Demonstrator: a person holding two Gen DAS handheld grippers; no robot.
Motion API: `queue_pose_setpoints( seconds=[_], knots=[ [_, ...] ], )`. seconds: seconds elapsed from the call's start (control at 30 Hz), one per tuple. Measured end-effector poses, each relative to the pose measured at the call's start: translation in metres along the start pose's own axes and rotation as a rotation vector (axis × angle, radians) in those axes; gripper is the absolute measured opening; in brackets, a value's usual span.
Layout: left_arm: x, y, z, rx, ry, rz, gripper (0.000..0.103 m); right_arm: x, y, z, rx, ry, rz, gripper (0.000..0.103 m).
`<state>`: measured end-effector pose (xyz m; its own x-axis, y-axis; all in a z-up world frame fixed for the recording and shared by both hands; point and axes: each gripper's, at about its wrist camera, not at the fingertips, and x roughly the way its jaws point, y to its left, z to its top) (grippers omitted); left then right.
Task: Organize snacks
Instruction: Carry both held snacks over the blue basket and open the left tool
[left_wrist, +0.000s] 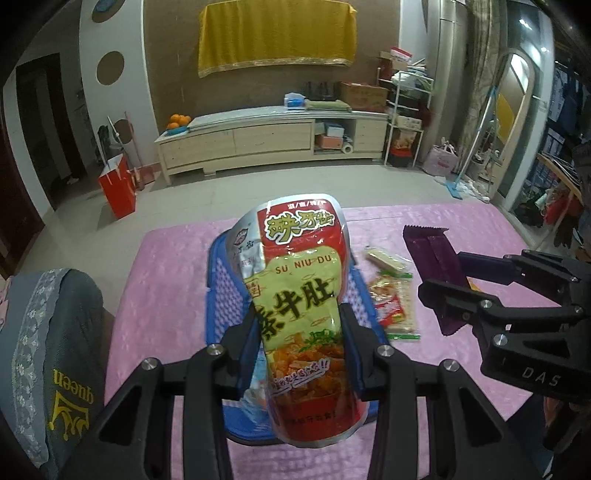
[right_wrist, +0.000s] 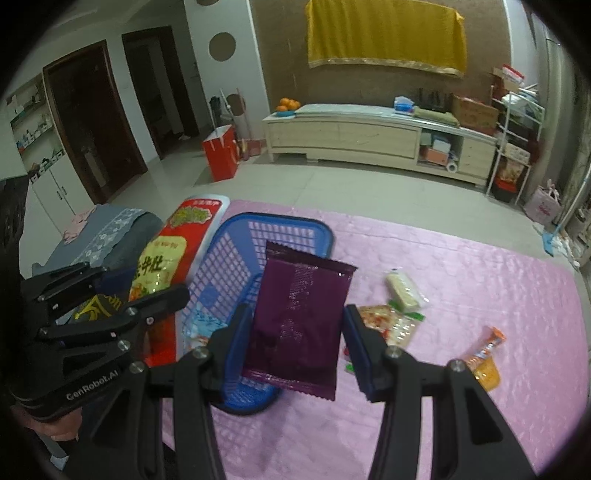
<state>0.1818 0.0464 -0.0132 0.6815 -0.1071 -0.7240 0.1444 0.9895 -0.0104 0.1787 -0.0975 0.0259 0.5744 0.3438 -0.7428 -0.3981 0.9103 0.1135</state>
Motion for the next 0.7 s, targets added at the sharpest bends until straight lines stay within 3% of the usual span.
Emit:
queue_pose_setpoints(
  seconds=[0.43, 0.7],
  knots=[
    [0.073, 0.034, 0.003, -0.021, 0.120, -0.004, 0.038, 0.064, 0.003, 0.009, 0.009, 0.100, 0.007, 0.055],
    [0.097, 0.035, 0.014, -0.010, 0.134, 0.002, 0.040, 0.081, -0.001, 0.018, 0.012, 0.119, 0.003, 0.055]
  ],
)
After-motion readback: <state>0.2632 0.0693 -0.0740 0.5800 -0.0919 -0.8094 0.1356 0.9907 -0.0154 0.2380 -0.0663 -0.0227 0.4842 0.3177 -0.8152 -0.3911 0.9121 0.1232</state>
